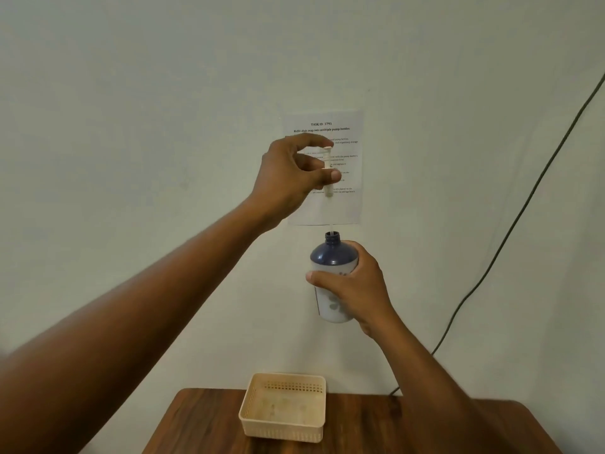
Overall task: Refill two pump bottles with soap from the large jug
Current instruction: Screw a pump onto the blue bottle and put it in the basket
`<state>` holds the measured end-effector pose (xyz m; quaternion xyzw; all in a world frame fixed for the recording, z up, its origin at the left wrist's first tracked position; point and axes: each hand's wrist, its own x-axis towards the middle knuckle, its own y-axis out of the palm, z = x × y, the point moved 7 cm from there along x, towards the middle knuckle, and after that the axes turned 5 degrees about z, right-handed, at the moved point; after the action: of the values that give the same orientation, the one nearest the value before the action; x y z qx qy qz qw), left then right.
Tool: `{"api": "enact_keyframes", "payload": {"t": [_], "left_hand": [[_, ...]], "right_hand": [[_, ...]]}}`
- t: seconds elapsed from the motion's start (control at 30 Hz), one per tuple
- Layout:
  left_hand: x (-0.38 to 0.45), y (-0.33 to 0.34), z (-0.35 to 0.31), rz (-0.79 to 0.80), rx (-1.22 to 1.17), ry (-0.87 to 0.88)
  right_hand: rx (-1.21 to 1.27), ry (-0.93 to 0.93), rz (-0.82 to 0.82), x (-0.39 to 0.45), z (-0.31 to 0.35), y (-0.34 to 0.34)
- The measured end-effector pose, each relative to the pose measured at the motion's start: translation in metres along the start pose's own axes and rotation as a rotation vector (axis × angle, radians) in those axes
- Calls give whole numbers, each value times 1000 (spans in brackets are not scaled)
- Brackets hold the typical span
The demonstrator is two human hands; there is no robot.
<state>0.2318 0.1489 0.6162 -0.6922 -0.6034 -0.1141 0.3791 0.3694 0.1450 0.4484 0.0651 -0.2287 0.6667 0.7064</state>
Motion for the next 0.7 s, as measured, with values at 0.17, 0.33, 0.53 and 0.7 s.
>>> {"api": "enact_keyframes", "payload": {"t": [0.17, 0.33, 0.53, 0.7], "left_hand": [[-15, 21, 21, 28, -6, -23], [-23, 30, 35, 19, 20, -31], [-31, 34, 39, -5, 49, -34], [-35, 41, 45, -11, 32, -32]], "right_hand": [[-2, 70, 16, 6, 1, -1], [-58, 33, -43, 8, 9, -6], [-79, 11, -75, 9, 13, -9], [-101, 16, -102, 9, 9, -13]]}}
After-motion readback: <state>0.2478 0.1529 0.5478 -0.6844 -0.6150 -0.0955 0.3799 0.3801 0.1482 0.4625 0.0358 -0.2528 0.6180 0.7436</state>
